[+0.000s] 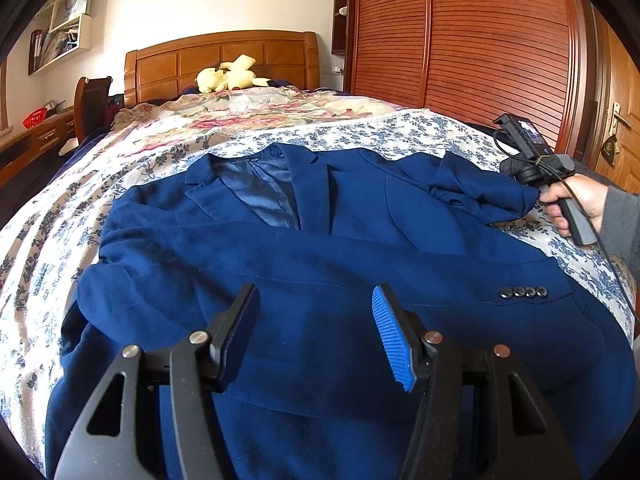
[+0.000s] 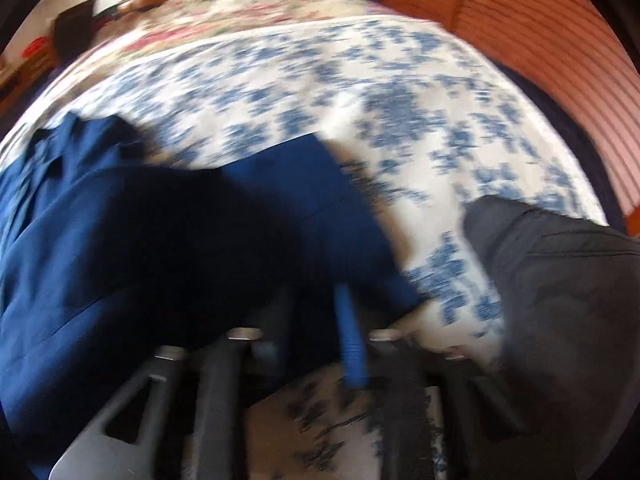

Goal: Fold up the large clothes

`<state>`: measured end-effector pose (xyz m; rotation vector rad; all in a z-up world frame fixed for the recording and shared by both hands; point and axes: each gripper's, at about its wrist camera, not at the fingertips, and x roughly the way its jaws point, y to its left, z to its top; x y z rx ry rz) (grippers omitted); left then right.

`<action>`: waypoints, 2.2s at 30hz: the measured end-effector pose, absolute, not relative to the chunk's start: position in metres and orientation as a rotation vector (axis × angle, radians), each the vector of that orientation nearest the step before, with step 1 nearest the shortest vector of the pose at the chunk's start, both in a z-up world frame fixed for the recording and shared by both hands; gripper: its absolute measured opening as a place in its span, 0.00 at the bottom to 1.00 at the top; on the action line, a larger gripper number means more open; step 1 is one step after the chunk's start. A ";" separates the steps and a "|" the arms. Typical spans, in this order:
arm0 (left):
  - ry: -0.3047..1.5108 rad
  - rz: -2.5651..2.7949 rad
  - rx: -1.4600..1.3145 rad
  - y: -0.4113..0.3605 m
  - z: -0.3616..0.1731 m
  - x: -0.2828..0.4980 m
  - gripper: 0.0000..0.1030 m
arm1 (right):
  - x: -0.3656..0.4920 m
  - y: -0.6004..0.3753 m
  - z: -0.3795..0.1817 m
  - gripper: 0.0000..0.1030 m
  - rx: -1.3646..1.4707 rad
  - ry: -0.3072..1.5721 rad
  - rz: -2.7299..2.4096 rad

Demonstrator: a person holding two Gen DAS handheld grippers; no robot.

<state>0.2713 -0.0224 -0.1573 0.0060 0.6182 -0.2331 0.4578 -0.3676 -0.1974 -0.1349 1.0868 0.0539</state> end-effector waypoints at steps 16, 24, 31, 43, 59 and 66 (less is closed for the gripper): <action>0.578 -0.220 0.022 -0.021 -0.146 0.246 0.56 | 0.399 -0.316 -0.127 0.00 -0.199 0.939 0.123; 0.588 -0.224 0.018 -0.020 -0.150 0.246 0.56 | 0.414 -0.350 -0.157 0.52 -0.162 0.982 -0.026; 0.606 -0.229 0.027 -0.023 -0.154 0.250 0.56 | 0.437 -0.387 -0.194 0.56 -0.031 1.043 -0.088; 0.621 -0.237 0.017 -0.023 -0.156 0.251 0.56 | 0.456 -0.374 -0.199 0.11 -0.020 1.025 0.002; 0.607 -0.246 -0.008 -0.005 -0.141 0.222 0.56 | 0.384 -0.289 -0.044 0.03 -0.174 0.708 0.156; 0.568 -0.227 0.002 0.014 -0.127 0.190 0.56 | 0.340 -0.223 0.025 0.03 -0.234 0.587 0.272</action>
